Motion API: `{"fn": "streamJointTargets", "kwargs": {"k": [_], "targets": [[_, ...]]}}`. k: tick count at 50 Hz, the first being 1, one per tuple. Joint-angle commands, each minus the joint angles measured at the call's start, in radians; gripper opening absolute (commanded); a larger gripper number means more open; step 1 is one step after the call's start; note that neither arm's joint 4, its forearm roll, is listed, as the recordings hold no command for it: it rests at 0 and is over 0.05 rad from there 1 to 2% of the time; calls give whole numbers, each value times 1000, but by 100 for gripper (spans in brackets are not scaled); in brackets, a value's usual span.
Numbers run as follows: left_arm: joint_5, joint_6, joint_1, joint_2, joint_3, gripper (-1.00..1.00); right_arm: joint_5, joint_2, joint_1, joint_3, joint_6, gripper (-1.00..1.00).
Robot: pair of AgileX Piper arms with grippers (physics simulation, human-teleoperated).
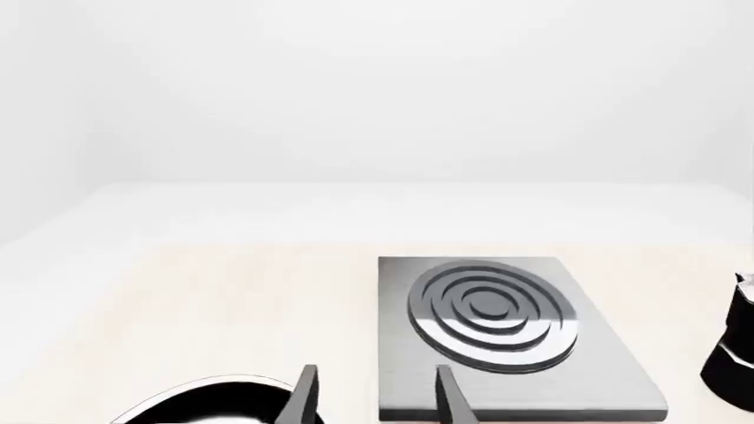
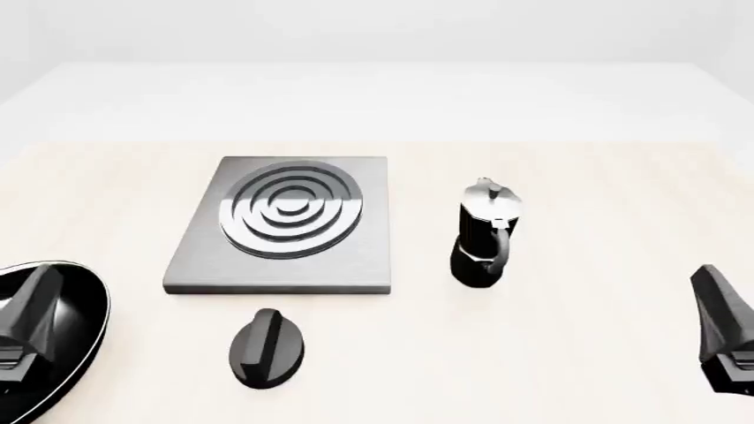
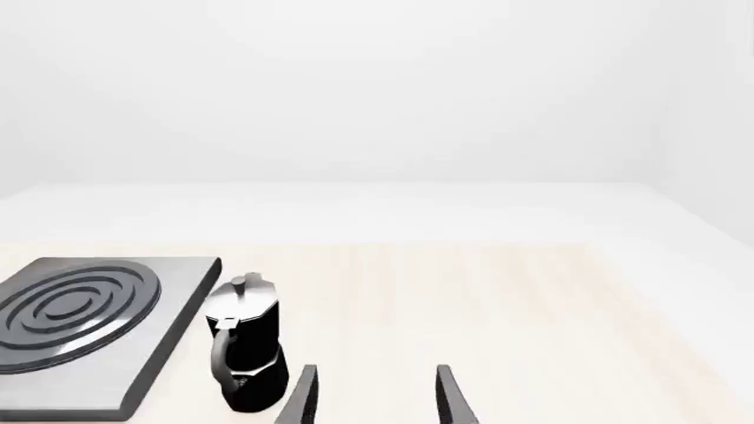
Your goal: Turn on the stove and put the moka pot on it.
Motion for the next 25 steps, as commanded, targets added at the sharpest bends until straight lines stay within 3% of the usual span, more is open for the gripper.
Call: {"fn": "streamJointTargets", "kwargs": {"k": [1,2,4,5,11,17,25], "targets": [[-33,17,-4,82,-27,100,-1,2,-3,-4,4,100],[-57,43,5,123,-33,100,-1,3,-3,-4,4,100],[-163,-20,-17,342,-52,100,-3,5,1,-3,10,100],[-164,23,3,362,-71,100,-4,9,7,-3,9,100],[-106,37,-37,591,-216,100,2,8,-1,-3,5,100],[27,64,-56,649,-344,100,5,6,-5,-7,2,100],[172,35,-107,732,-466,100,0,15,-3,-3,1,100]]}}
